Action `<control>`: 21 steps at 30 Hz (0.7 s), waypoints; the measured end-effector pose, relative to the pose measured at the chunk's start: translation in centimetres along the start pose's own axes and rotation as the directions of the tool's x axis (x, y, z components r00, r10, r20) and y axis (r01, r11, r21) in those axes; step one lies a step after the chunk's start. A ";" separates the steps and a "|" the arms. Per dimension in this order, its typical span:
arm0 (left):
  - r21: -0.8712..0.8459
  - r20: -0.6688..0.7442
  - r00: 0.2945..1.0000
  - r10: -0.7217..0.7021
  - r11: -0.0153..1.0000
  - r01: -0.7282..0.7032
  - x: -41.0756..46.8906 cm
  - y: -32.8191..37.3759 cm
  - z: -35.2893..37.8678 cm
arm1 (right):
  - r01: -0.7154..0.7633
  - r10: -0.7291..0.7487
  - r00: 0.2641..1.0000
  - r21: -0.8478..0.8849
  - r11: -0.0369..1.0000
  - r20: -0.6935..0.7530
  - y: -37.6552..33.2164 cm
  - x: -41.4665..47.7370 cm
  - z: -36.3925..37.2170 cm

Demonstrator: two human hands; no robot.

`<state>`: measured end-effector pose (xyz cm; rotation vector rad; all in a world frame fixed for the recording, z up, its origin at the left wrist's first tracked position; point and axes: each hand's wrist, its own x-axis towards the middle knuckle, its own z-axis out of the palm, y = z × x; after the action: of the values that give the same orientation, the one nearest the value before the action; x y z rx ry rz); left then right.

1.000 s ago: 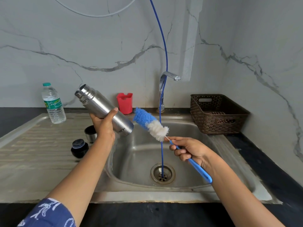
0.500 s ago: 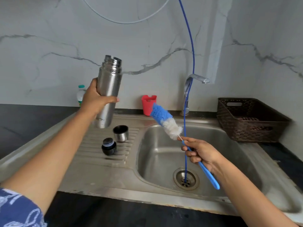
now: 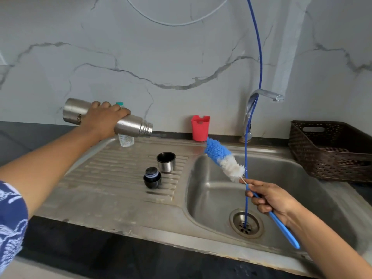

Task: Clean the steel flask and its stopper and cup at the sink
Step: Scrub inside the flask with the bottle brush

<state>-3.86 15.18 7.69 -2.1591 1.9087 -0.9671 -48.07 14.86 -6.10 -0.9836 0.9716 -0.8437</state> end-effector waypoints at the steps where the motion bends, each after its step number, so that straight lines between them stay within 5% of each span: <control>1: 0.078 0.030 0.999 0.028 0.997 -0.030 0.1 0.0 0.0 | 0.000 0.000 1.000 -0.005 1.000 -0.003 0.0 0.0 0.0; 8: 0.454 0.151 0.971 0.185 0.860 -0.234 1.0 0.3 1.3 | 0.001 -0.002 1.000 -0.025 1.000 -0.020 0.1 0.1 -0.4; 14: 0.515 0.149 0.959 0.239 0.809 -0.282 1.8 0.4 2.5 | 0.001 -0.003 1.000 -0.060 0.998 -0.029 0.2 0.2 -0.6; 21: 0.585 0.156 0.870 0.467 0.666 -0.462 3.0 -0.1 5.6 | 0.004 -0.007 0.999 -0.084 0.996 -0.034 0.2 0.3 -1.0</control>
<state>-0.88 10.58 4.52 -1.2170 1.6864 -1.2428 -48.83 14.42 -6.62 -1.0468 1.0411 -0.8328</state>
